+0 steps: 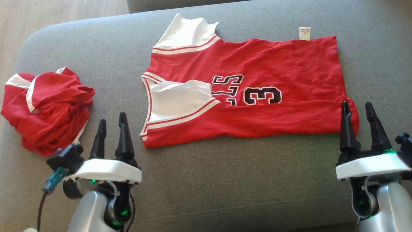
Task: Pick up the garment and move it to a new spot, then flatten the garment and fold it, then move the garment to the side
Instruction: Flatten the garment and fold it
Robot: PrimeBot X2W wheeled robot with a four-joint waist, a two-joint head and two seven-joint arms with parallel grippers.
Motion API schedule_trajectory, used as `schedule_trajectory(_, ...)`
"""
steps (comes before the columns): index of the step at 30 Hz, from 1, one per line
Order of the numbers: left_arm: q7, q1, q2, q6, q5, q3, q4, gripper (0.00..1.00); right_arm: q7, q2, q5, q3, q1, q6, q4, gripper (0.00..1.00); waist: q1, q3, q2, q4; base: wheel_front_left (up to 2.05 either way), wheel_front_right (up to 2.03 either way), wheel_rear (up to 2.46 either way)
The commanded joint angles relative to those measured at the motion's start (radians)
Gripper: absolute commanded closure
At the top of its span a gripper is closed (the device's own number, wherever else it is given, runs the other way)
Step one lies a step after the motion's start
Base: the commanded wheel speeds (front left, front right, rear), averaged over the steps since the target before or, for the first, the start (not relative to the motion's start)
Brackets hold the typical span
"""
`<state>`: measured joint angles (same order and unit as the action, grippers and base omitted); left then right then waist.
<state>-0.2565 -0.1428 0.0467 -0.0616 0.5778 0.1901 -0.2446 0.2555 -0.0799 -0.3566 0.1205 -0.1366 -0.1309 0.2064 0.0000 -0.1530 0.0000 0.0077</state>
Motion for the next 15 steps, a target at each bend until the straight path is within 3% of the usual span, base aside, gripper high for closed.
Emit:
schedule_trajectory(1, -0.005, -0.033, 0.004, 0.0, -0.003, -0.016, 0.021, 0.0, 0.006, -0.001, 0.018, -0.023, -0.032, 0.0, -0.05, 0.0, 0.0, 0.0, 0.0, -0.004, 0.0, 0.0, 0.0)
schedule_trajectory(12, -0.005, -0.064, 0.004, -0.042, -0.066, 0.059, -0.124, 0.0, 0.006, 0.021, 0.07, -0.036, -0.027, 0.0, -0.082, 0.0, 0.0, -0.011, 0.0, -0.044, 0.0, 0.0, 0.0)
schedule_trajectory(15, -0.005, -0.081, 0.004, -0.042, -0.028, 0.063, -0.172, 0.0, 0.006, 0.022, 0.077, -0.044, -0.028, 0.0, -0.083, 0.0, 0.0, -0.016, 0.0, -0.058, 0.0, 0.0, 0.0)
